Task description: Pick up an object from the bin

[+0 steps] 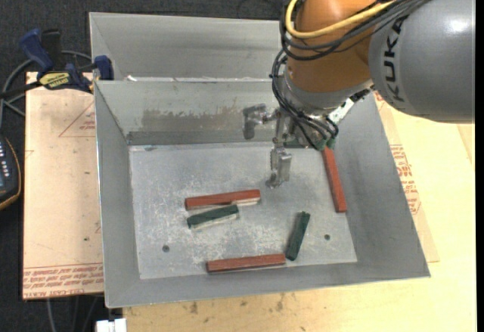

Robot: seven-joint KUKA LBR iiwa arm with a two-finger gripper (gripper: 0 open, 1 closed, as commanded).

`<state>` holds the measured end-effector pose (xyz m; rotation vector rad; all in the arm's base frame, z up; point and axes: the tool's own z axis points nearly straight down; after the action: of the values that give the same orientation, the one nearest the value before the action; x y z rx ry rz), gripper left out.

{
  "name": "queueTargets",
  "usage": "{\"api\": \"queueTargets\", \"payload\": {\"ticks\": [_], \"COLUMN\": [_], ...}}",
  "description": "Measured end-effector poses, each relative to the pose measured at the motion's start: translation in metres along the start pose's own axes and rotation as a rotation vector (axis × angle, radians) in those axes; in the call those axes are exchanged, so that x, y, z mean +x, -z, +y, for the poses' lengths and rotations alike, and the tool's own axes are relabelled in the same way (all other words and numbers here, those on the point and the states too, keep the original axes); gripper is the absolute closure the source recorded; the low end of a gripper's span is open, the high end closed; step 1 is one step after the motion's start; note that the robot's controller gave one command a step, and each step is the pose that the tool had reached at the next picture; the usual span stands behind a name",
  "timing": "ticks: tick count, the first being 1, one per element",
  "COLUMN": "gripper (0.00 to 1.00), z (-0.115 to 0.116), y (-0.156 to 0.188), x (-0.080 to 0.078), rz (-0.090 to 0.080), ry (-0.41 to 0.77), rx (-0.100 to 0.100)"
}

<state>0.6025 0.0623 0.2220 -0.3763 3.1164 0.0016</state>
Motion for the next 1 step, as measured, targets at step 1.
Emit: {"api": "queueTargets", "payload": {"ticks": [1], "gripper": [0.0], "z": [0.0288], "y": [-0.1148], "x": [0.0393], "rz": [0.011], "ry": [0.071], "rx": [-0.003]}}
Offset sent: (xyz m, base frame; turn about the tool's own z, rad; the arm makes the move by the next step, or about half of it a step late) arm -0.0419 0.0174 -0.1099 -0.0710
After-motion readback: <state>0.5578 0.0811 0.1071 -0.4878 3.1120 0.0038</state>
